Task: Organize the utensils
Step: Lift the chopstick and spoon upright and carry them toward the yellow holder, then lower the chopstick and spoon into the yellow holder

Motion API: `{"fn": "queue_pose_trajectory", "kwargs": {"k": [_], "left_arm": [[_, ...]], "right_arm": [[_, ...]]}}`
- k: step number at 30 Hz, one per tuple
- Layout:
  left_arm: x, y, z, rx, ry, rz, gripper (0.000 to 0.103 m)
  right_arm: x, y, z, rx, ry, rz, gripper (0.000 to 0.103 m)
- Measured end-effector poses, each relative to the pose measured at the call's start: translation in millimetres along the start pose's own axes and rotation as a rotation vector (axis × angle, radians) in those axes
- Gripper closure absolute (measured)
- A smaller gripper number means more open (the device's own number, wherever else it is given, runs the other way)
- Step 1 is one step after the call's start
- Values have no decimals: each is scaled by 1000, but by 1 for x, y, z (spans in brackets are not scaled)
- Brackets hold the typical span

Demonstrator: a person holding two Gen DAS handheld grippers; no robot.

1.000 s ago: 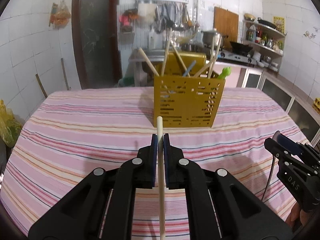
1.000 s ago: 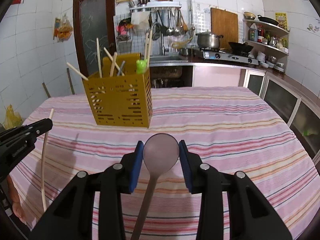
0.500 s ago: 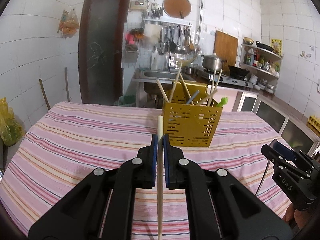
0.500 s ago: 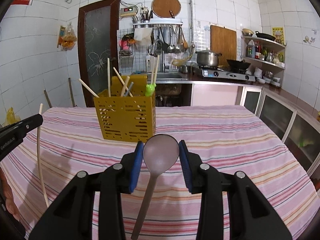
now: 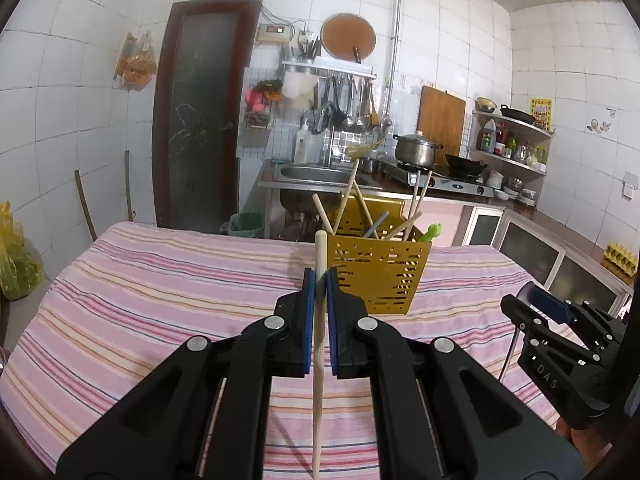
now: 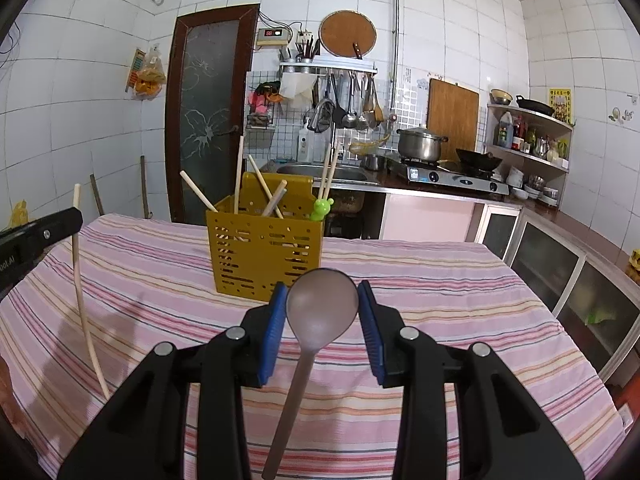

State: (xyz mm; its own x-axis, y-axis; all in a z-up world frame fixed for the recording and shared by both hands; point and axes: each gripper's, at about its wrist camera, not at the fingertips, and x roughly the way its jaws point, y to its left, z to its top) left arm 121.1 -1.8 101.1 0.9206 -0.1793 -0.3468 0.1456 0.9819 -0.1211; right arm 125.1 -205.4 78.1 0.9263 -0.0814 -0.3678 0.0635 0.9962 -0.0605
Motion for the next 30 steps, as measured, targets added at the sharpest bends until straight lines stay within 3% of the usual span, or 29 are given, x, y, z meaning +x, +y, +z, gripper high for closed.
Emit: {"fn": "queue_pose_trajectory", "kwargs": {"k": [22, 30], "left_arm": [[15, -5, 39, 12, -29, -63, 99], [18, -16, 66, 31, -70, -77, 99]], "right_arm": [[15, -14, 17, 11, -30, -20, 67], [20, -19, 46, 6, -72, -28, 67]]}}
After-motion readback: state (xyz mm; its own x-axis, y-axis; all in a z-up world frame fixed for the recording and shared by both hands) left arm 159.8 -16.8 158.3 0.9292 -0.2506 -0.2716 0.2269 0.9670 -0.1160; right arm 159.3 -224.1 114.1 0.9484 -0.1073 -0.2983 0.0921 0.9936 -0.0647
